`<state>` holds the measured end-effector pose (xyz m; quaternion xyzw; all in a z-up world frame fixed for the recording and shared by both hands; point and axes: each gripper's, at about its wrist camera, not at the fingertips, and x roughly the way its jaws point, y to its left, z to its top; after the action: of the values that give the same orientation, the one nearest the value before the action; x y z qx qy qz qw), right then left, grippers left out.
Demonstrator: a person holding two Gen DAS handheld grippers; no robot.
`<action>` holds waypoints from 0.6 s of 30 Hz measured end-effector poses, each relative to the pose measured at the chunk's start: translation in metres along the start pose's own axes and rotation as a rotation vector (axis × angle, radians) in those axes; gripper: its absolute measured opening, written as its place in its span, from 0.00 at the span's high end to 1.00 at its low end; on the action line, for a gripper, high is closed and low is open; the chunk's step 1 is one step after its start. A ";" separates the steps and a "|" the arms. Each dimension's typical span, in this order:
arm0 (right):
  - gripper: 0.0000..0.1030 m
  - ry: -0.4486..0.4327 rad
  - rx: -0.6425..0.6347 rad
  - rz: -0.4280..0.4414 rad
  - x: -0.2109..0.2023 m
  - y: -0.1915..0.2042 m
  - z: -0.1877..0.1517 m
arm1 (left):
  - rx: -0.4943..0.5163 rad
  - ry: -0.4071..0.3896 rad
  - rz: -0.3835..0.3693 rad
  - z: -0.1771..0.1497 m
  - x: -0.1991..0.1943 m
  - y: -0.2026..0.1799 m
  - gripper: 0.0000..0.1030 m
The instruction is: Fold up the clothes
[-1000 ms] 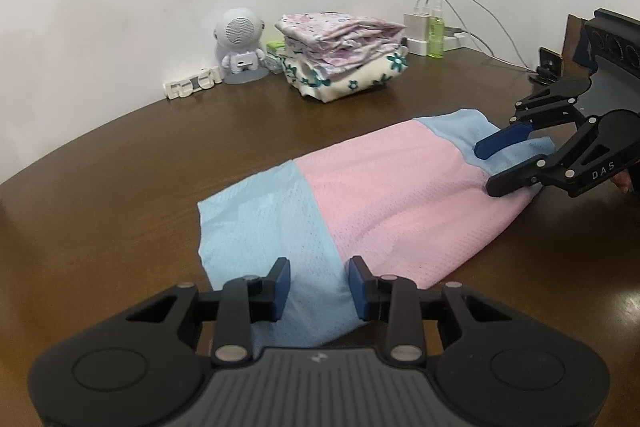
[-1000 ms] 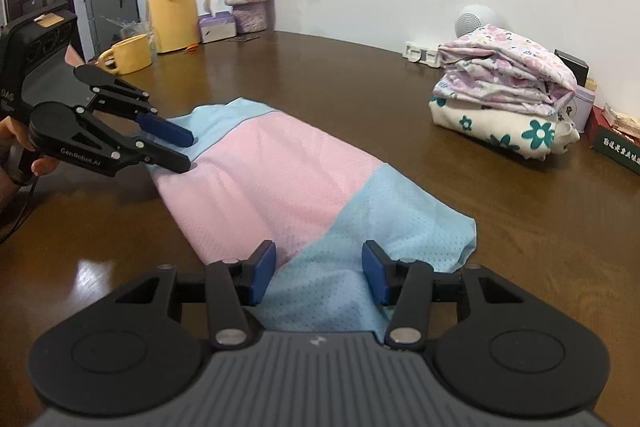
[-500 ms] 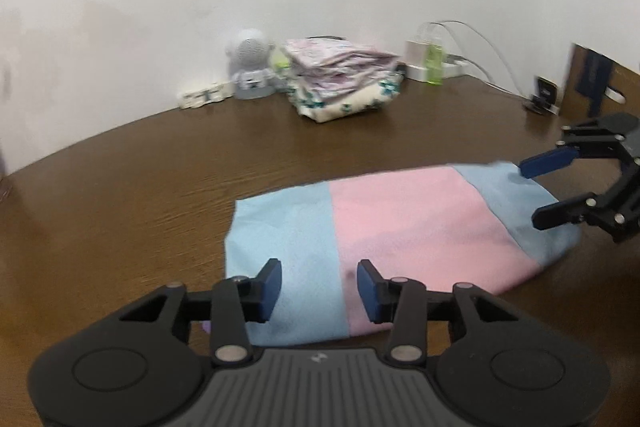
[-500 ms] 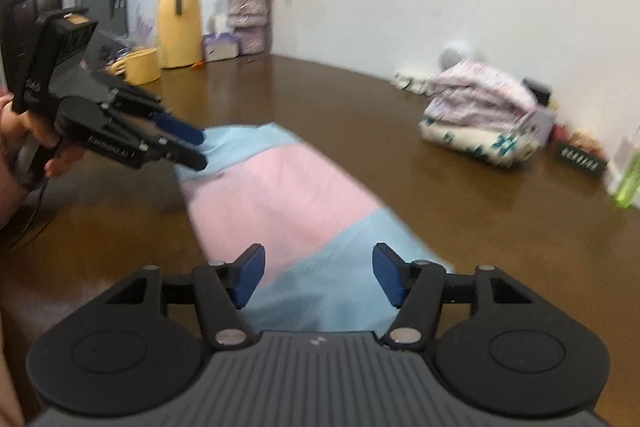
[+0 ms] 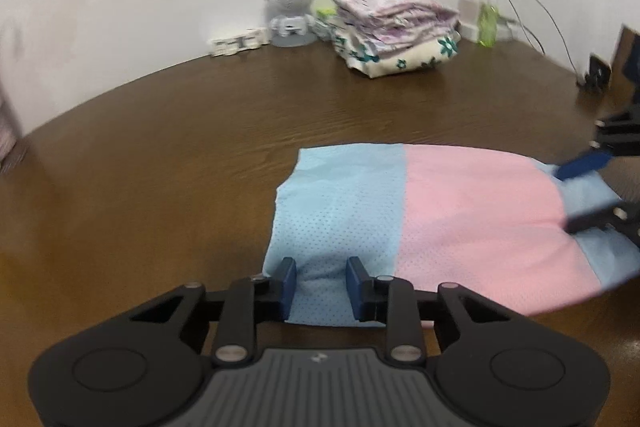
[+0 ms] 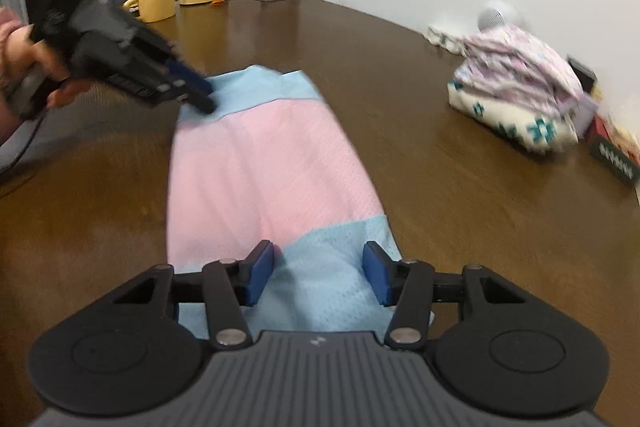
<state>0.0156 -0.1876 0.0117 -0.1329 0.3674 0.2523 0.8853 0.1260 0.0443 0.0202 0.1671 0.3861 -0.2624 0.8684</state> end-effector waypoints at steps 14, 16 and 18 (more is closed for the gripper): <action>0.35 0.039 0.069 0.011 -0.034 0.083 -0.032 | 0.401 -0.061 -0.177 0.089 0.076 -0.085 0.74; 0.32 0.032 0.050 -0.006 -0.033 0.091 -0.034 | 0.411 -0.071 -0.179 0.090 0.078 -0.091 0.74; 0.32 0.018 0.059 0.012 -0.037 0.091 -0.035 | 0.407 -0.070 -0.180 0.086 0.074 -0.090 0.73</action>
<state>-0.0764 -0.1388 0.0095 -0.1069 0.3832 0.2454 0.8840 0.1650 -0.0950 0.0120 0.2945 0.3081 -0.4170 0.8028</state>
